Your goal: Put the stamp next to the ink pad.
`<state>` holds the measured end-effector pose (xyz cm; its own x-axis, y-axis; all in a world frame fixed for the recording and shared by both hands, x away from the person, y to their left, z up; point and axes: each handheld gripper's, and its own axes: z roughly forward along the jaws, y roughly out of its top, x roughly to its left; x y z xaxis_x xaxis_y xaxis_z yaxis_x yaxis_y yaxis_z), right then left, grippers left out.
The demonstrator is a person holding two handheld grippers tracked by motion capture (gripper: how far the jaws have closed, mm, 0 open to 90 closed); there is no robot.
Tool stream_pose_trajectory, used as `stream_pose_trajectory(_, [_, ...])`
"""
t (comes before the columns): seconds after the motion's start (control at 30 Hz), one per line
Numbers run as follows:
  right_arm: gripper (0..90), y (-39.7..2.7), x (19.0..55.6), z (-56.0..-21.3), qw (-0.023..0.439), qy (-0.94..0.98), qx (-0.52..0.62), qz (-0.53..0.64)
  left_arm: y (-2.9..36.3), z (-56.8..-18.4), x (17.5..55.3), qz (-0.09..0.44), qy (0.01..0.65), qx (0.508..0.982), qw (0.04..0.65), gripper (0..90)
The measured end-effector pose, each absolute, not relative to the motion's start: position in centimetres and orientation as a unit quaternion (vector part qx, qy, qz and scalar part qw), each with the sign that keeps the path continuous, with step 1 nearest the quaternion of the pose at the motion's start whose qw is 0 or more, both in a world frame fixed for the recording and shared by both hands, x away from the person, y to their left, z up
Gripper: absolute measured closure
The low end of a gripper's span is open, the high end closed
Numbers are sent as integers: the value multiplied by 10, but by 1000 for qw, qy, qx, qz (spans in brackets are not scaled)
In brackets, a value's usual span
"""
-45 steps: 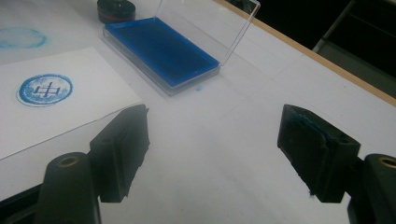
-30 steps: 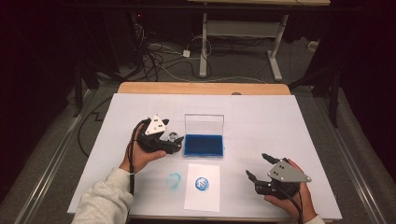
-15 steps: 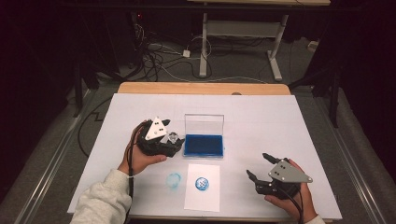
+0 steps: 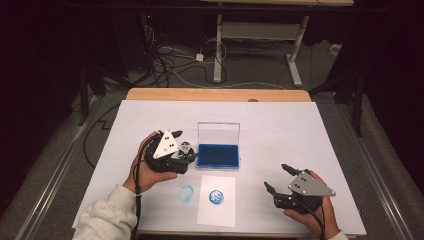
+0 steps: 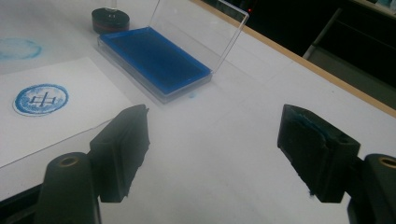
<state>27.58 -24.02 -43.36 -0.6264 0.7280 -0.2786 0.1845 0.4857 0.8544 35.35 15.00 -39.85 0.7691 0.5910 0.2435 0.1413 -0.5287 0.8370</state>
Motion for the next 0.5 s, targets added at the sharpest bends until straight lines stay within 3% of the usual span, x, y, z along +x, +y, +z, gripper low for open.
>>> stream_pose_trajectory(0.5, [248, -238, 273, -432, 323, 799, 283, 421, 150, -396, 337, 272, 197, 836, 434, 161])
